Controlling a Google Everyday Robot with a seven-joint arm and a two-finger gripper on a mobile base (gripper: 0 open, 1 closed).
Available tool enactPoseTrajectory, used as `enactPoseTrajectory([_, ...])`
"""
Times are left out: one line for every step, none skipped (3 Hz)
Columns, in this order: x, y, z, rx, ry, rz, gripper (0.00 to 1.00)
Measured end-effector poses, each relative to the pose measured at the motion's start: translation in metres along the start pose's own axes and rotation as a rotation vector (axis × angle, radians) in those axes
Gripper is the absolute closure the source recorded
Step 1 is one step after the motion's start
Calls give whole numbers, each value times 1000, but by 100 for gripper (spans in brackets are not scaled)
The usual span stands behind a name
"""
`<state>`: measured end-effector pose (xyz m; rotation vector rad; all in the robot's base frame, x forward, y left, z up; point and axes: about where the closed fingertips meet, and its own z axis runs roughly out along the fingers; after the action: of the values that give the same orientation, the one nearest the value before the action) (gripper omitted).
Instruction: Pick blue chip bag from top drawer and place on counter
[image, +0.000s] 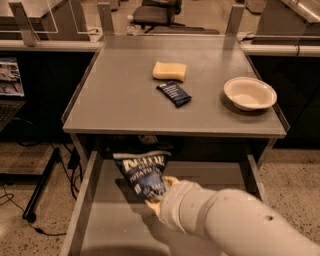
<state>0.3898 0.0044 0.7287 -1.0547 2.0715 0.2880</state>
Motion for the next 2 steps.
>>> enactPoseTrajectory([-79,-12,-51,-8,-122,-120,100])
enactPoseTrajectory([-86,-18,-58,22,-139,-128,100])
